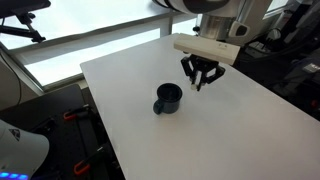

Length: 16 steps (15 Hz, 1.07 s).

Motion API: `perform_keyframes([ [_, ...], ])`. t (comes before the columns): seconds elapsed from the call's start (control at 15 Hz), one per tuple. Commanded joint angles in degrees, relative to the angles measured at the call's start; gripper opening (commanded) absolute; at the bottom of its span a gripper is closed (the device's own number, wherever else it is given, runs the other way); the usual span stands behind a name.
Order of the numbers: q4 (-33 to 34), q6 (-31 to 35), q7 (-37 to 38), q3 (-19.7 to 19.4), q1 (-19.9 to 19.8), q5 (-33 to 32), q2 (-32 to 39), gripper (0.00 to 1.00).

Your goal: Place the marker to the right of the mug

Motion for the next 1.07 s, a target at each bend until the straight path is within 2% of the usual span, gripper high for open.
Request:
perform_keyframes([
  [0.0,-0.9,8.0,12.0,-2.8,1.3,-5.3,2.3,0.05],
  [0.2,0.4,14.9,25.3,-6.8,4.6,-14.4,6.6,0.05],
  [0.47,2.4,20.5,43.9,-17.0,14.2,-24.3,12.0,0.05],
  [0.53,2.9,20.1,48.3,-17.3,15.0,-26.9,12.8,0.05],
  [0.73,3.9,18.4,55.0,-18.3,17.1,-29.2,14.5,0.05],
  [1.0,3.5,19.7,48.2,-12.0,12.5,-23.2,16.6,0.05],
])
